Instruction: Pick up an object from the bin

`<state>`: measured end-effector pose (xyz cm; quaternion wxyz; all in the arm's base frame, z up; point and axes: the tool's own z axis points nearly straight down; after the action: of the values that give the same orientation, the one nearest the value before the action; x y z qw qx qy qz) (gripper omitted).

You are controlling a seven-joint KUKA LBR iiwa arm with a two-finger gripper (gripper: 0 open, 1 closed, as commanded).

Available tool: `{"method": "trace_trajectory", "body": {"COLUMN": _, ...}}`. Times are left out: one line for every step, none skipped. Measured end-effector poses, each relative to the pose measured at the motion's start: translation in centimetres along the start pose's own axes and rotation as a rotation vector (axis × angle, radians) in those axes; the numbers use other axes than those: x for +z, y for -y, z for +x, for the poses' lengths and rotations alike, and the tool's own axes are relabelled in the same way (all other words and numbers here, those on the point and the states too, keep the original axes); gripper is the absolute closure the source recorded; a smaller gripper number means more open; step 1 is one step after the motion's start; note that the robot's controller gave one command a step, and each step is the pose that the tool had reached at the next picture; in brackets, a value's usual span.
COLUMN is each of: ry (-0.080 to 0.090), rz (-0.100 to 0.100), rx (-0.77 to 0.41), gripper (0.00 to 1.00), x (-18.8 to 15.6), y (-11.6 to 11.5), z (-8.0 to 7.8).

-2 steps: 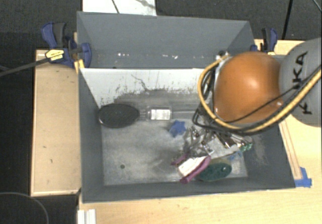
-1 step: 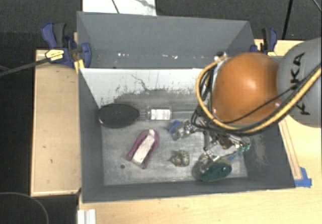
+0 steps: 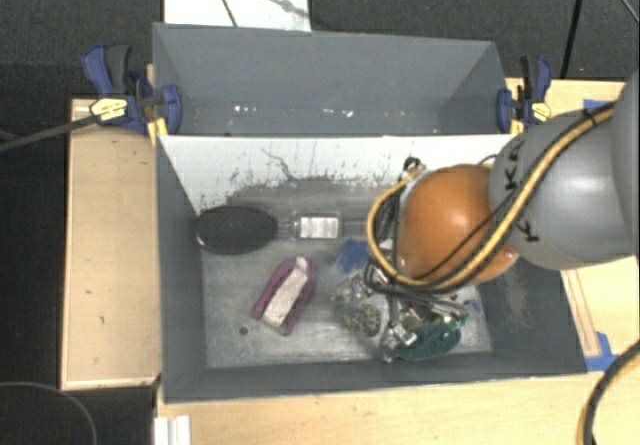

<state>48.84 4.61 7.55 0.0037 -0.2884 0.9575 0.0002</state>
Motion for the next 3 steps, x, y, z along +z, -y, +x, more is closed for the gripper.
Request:
{"method": "trace_trajectory", "body": {"ry": -0.004, "rz": 0.001, "rx": 0.024, "gripper": 0.00, "x": -0.1, "y": 4.7, "z": 2.9}}
{"method": "trace_trajectory", "body": {"ry": 0.005, "rz": -0.001, "rx": -0.022, "gripper": 0.00, "x": -3.6, "y": 0.2, "z": -6.5}}
{"method": "trace_trajectory", "body": {"ry": -0.003, "rz": 0.001, "rx": 0.155, "gripper": 0.00, "x": -2.7, "y": 3.6, "z": -6.4}}
